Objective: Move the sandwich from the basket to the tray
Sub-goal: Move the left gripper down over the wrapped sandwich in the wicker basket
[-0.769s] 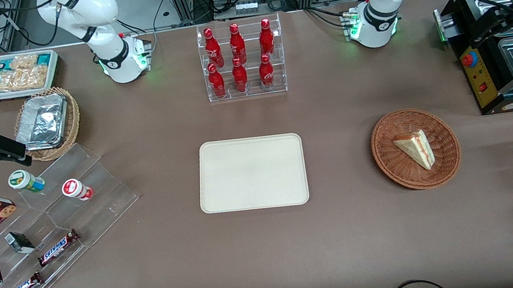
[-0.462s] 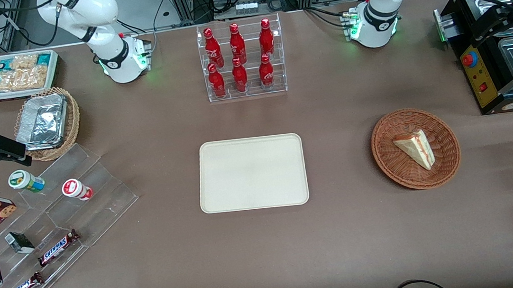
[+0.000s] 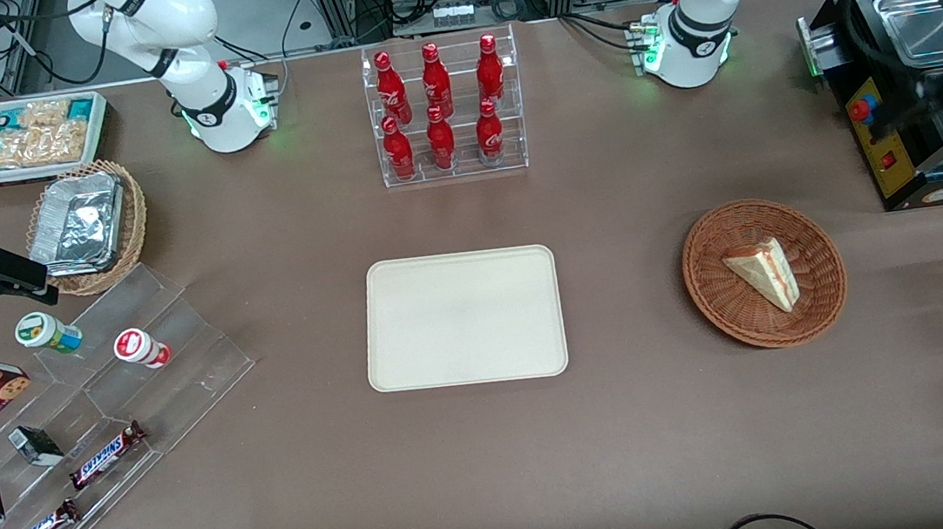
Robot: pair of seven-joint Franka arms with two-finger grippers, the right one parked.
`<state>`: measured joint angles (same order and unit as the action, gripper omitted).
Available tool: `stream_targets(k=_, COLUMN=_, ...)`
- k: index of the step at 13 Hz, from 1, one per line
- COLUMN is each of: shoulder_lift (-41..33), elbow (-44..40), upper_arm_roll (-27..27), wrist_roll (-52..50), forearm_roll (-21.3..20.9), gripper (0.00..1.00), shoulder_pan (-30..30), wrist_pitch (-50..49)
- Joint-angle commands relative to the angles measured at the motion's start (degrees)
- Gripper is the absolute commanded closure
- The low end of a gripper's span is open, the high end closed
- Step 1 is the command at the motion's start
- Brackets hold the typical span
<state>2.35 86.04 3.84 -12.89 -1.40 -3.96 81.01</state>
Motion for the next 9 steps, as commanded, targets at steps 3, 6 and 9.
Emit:
stream_targets(k=3, shoulder_lift=6.8, elbow=1.0, upper_arm_roll=0.4, wrist_roll=-13.3, forearm_roll=-0.5, gripper=0.0, shoulder_pan=-1.3, wrist_pitch=6.1)
stream_targets(k=6, shoulder_lift=7.0, elbow=8.8, upper_arm_roll=0.4, wrist_roll=-19.3, forearm_roll=-0.7, gripper=0.0, shoulder_pan=-2.5, wrist_pitch=15.3)
stream_targets(k=9, shoulder_lift=7.1, elbow=19.6, upper_arm_roll=0.4, wrist_roll=-26.4, forearm_roll=-1.0, gripper=0.0, shoulder_pan=-2.4, wrist_pitch=27.8)
